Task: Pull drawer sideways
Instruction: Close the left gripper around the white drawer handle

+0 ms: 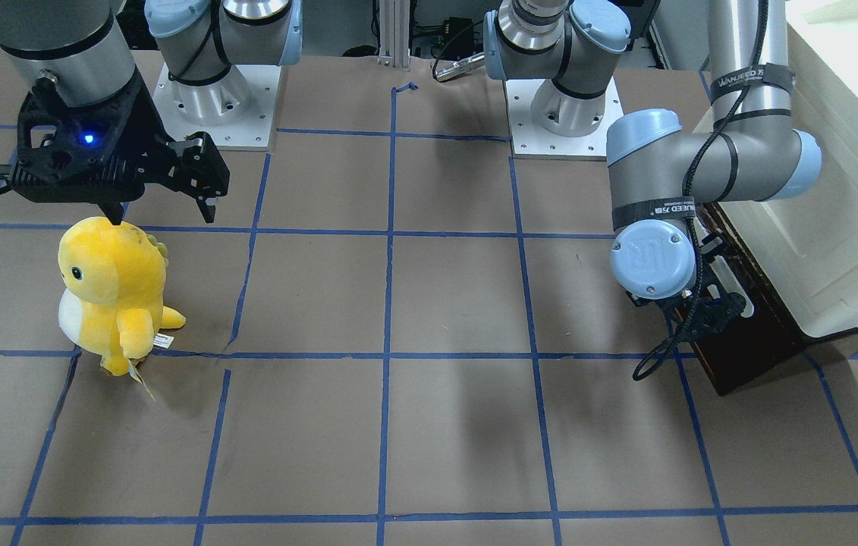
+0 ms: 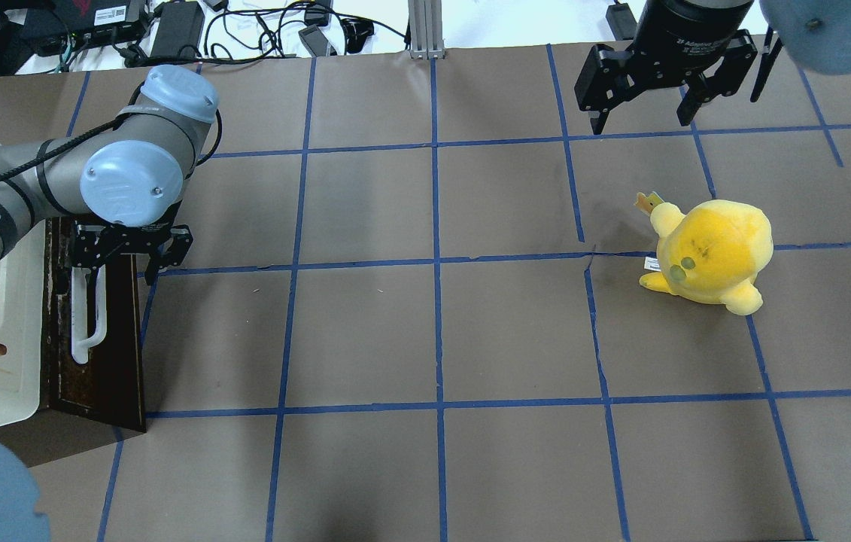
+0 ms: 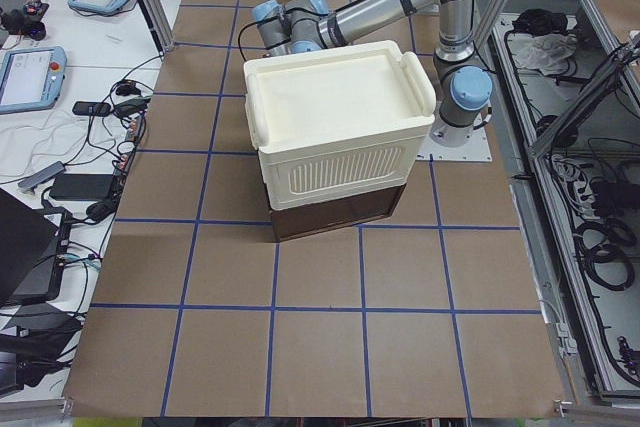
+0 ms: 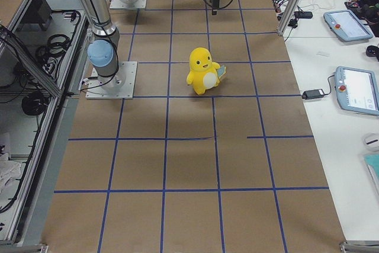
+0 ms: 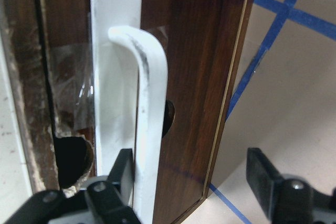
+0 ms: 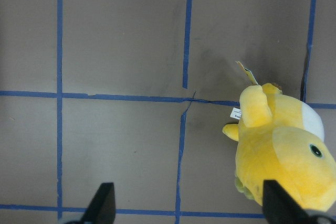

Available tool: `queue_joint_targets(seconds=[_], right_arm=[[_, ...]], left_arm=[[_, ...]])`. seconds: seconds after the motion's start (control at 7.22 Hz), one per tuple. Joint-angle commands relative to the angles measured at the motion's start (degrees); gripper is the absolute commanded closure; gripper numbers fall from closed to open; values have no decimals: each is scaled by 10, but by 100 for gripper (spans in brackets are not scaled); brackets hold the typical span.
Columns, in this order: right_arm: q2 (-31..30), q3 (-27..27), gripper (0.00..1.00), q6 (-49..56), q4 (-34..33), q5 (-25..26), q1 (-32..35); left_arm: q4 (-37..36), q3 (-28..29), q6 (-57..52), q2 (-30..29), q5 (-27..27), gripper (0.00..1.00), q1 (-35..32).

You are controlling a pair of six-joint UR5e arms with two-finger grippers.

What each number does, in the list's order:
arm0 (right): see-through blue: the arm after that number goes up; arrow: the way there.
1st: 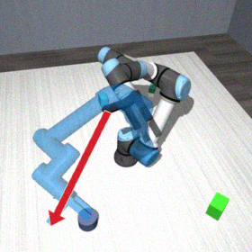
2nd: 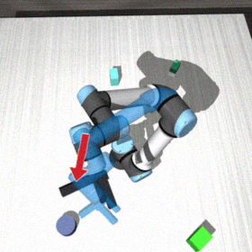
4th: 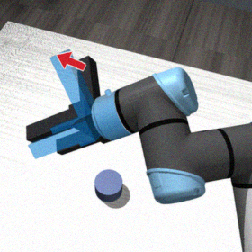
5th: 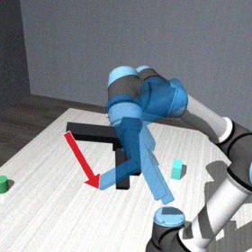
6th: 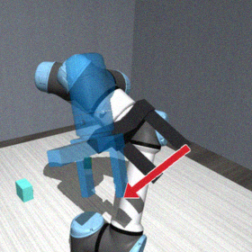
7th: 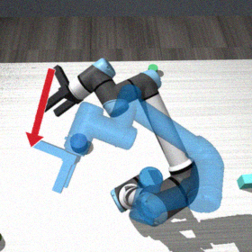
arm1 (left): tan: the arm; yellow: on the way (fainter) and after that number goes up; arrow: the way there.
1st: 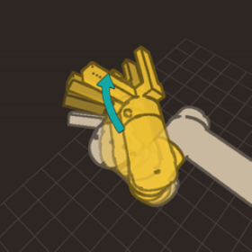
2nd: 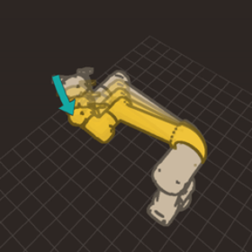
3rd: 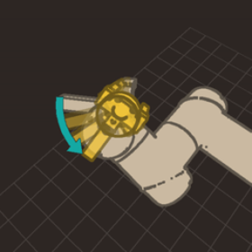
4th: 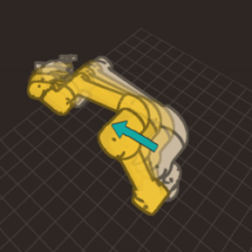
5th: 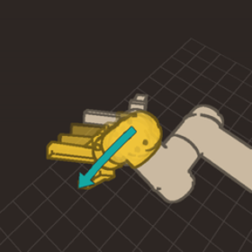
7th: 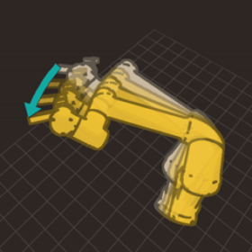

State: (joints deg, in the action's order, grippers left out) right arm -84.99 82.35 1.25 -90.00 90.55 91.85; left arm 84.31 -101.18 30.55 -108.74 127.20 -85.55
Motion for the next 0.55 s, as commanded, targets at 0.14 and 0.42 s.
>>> queue_joint_targets(seconds=[0.14,0.42], right_arm=[[0,0,0,0,0,0,0],[0,0,0,0,0,0,0]], left_arm=[[2,-9,1,0,1,24,1],[3,-10,-2,2,2,30,2]])
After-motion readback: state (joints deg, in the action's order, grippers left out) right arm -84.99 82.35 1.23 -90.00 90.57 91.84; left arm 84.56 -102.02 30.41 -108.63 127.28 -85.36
